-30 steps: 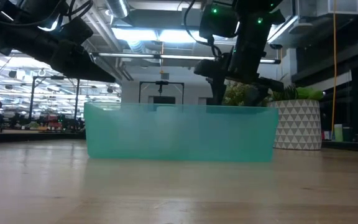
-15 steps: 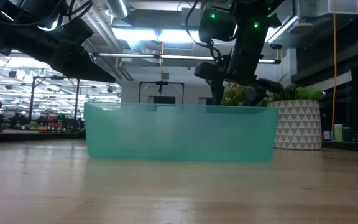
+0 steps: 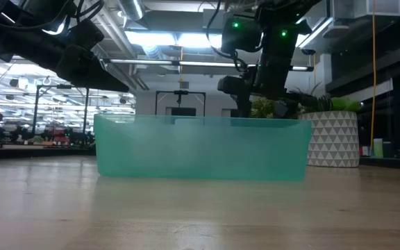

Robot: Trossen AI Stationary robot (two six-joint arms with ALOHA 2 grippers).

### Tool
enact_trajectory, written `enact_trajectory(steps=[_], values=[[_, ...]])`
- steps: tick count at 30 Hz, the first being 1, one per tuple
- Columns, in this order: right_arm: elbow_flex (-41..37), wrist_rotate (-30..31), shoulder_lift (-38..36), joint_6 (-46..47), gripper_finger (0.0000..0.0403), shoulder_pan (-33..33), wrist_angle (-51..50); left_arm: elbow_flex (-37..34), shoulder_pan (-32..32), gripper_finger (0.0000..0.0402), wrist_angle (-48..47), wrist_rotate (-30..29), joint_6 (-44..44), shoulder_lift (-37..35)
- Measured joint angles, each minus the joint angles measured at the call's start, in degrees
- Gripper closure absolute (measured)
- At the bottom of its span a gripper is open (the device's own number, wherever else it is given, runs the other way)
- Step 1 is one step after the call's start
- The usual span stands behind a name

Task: Pick and place pill bottles into a basket
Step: Put the white pill bottle into the blue bin

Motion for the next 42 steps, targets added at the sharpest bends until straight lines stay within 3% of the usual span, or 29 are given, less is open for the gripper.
enact_trajectory(steps=[13,42], values=[[0.0,-0.6,0.6,-1.5,0.0101,-1.0,0.9,0.0,0.0,0.0357,0.0,-0.2,0.0,0.0],[0.0,-1.7,0.6,-2.6,0.0201,-1.6,0.7,0.0,0.0,0.0357,0.0,-0.2,0.0,0.0]])
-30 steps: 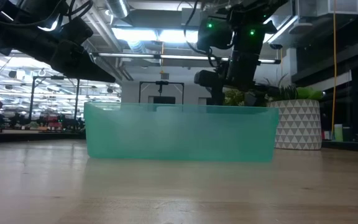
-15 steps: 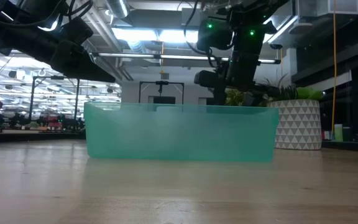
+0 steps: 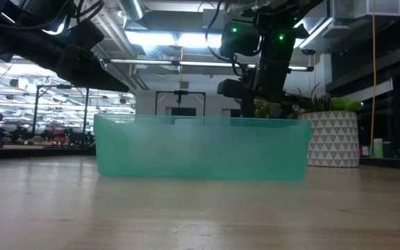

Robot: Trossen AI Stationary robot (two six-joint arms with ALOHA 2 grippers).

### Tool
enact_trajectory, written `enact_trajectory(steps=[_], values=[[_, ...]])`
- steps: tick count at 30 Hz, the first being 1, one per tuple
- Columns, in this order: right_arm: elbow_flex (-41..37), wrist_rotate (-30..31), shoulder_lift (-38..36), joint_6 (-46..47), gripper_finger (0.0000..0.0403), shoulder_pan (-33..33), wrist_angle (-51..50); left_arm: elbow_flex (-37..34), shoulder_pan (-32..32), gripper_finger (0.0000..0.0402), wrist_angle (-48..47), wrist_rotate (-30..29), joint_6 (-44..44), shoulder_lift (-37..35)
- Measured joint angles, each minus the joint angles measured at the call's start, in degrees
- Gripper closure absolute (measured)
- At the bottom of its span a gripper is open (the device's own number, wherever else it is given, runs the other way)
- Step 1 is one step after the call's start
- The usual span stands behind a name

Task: Pick and place pill bottles into a basket
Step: Put the white pill bottle into the blue bin

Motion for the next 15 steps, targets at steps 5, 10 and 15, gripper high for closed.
enact_trajectory(steps=[5,10,15], values=[[0.0,0.0,0.0,0.0,0.0202,0.0,0.0,0.0,0.0,0.0357,0.0,0.0,0.0,0.0],[0.0,0.0,0.0,0.0,0.0202,0.0,0.0,0.0,0.0,0.0357,0.0,0.0,0.0,0.0],[0.0,0.1,1.3,-0.2,0.0202,-0.2,0.2,0.0,0.0,0.0357,0.0,0.0,0.0,0.0]])
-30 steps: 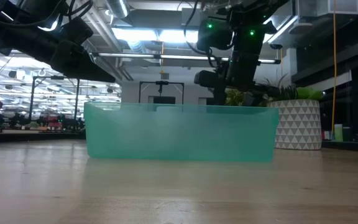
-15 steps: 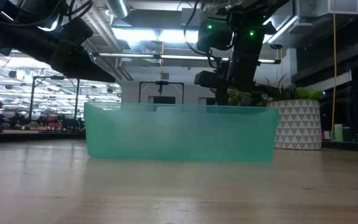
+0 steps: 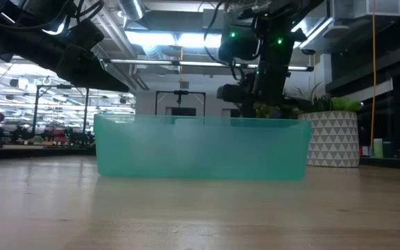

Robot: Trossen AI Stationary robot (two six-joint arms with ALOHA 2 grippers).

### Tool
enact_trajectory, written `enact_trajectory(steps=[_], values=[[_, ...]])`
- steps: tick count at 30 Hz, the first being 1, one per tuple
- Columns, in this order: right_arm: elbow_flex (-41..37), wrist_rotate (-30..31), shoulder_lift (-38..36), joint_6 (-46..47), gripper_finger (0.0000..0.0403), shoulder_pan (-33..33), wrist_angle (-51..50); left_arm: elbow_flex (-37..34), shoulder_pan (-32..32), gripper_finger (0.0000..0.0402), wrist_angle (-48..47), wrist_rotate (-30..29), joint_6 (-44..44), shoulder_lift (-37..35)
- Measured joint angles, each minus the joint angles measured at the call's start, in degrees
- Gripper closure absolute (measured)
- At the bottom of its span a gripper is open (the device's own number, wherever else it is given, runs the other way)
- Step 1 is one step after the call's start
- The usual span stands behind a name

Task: Pick and place pill bottles into a basket
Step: Put the white pill bottle into the blue bin

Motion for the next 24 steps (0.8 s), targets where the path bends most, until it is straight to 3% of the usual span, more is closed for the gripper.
enact_trajectory(steps=[17,24], values=[[-0.1,-0.3,0.4,-3.2,0.0203,-0.9,1.0,0.0,0.0,0.0357,0.0,0.0,0.0,0.0],[-0.1,-0.2,0.4,-5.4,0.0247,-0.9,1.0,0.0,0.0,0.0357,0.0,0.0,0.0,0.0]])
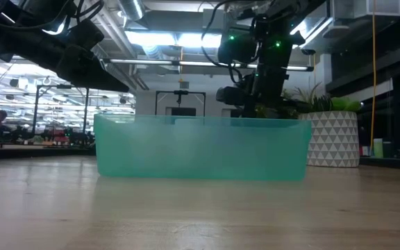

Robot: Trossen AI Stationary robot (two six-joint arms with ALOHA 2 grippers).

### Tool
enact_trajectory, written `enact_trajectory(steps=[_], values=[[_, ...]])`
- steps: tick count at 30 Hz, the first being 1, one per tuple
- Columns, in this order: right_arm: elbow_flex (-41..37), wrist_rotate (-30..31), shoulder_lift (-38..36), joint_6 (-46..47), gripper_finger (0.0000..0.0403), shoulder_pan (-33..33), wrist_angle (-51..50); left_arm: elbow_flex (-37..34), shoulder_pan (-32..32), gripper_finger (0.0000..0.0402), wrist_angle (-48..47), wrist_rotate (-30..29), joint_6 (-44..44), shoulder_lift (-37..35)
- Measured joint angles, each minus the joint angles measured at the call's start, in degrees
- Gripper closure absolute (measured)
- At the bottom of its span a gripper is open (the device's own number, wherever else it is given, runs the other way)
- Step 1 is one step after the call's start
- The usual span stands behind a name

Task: Pick and place pill bottles into a basket
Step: Put the white pill bottle into the blue bin

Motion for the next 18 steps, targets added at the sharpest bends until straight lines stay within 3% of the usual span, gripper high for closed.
enact_trajectory(steps=[9,18], values=[[1.3,-0.3,-0.3,-6.1,0.0250,0.2,-0.9,0.0,0.0,0.0357,0.0,0.0,0.0,0.0],[7.9,-0.4,-0.3,-15.5,0.0250,0.3,-4.6,0.0,0.0,0.0357,0.0,0.0,0.0,0.0]])
